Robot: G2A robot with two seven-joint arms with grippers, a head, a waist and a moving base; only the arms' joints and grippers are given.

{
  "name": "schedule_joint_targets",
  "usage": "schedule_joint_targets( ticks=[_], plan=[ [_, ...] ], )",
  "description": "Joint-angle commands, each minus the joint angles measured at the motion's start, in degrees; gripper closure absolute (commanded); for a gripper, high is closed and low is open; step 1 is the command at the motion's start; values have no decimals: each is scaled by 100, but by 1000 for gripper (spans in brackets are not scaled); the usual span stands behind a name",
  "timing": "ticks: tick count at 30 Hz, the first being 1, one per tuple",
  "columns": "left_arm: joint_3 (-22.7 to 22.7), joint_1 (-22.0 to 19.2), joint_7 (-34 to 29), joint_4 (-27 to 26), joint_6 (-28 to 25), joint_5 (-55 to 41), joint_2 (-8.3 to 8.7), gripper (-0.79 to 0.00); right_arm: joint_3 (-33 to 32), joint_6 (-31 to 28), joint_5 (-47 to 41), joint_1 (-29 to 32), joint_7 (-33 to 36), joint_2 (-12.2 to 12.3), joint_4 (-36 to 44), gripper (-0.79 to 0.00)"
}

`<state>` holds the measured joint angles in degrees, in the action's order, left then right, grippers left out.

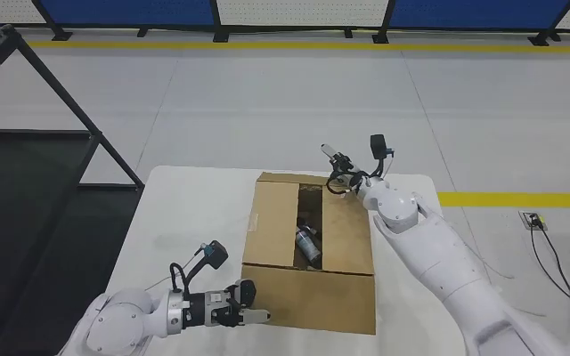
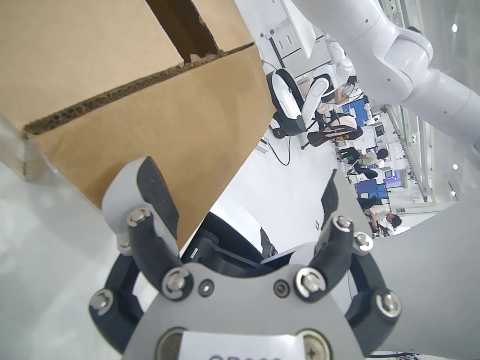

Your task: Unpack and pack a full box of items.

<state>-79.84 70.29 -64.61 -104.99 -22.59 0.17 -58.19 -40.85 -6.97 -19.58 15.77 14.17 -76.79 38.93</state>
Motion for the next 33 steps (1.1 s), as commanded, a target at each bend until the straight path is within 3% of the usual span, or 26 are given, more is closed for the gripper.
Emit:
schedule_joint_targets(
  ticks=[1, 8, 14, 20, 26, 31, 33],
  plan=[
    [10, 1, 9, -6, 1, -1, 9, -785, -8, 2, 9, -26, 26, -41, -72, -785],
    [-48, 51, 186, -129, -84, 4, 44, -785, -196, -578, -130, -15, 94, -140, -176, -785],
    [-619, 242, 549, -138, -165, -181, 110, -785, -467, -1154, -232, 82, 585, -99, -62, -785],
    [-1126, 409, 690, 229, -229, -473, 173, -785, -805, -1641, -500, 356, 2074, 58, 427, -785],
    [-1183, 431, 989, 662, -125, -424, 188, -785, -1127, -1482, -312, 779, 3895, 351, 1191, -785],
    [-1156, 432, 991, 770, -63, -488, 190, -785, -1468, -867, 350, 1264, 4350, 628, 2099, -785],
    [-1156, 432, 991, 770, -63, -488, 190, -785, -1468, -867, 350, 1264, 4350, 628, 2099, -785]
  ],
)
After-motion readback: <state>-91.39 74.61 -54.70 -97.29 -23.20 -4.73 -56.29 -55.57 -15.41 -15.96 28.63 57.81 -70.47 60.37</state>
